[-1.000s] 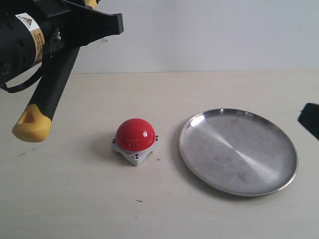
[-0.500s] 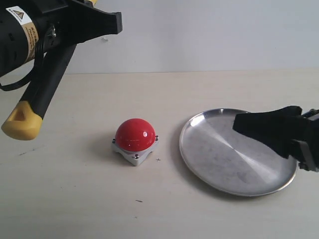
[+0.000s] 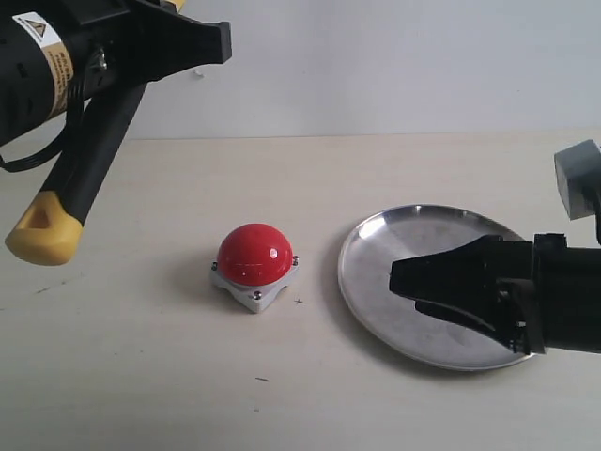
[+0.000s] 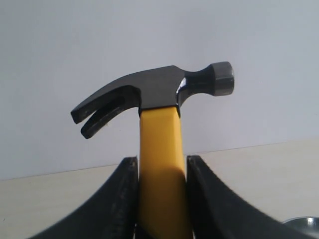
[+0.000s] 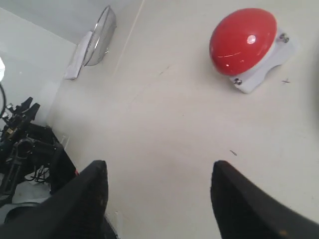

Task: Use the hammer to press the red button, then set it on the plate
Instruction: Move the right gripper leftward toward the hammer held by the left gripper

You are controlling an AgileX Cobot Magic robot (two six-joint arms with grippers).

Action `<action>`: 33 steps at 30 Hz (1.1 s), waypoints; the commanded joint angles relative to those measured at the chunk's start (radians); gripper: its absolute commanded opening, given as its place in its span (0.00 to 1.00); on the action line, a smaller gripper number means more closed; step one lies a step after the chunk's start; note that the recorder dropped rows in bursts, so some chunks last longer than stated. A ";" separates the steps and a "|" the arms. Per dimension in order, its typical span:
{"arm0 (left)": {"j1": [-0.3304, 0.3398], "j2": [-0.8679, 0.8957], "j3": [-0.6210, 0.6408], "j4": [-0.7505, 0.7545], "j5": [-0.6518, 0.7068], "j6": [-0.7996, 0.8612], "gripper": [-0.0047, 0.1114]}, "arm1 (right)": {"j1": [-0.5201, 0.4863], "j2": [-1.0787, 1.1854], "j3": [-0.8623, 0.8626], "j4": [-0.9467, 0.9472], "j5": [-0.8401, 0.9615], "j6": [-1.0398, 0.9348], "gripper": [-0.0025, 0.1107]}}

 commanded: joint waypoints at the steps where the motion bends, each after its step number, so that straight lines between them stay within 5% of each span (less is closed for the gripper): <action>1: 0.000 -0.020 -0.003 0.057 0.011 -0.009 0.04 | 0.002 0.032 -0.009 0.010 -0.061 0.009 0.54; 10: 0.000 -0.020 -0.003 0.057 0.009 -0.011 0.04 | 0.059 0.039 -0.137 0.010 0.076 0.005 0.54; 17: 0.000 -0.018 -0.003 0.057 0.009 -0.110 0.04 | 0.267 0.039 -0.277 0.010 -0.217 0.079 0.54; 21: 0.000 -0.007 -0.003 0.057 0.030 -0.149 0.04 | 0.329 0.039 -0.355 0.010 -0.233 0.079 0.54; 33: 0.002 0.006 -0.003 0.057 0.226 -0.176 0.04 | 0.311 0.061 -0.558 0.010 -0.323 0.149 0.54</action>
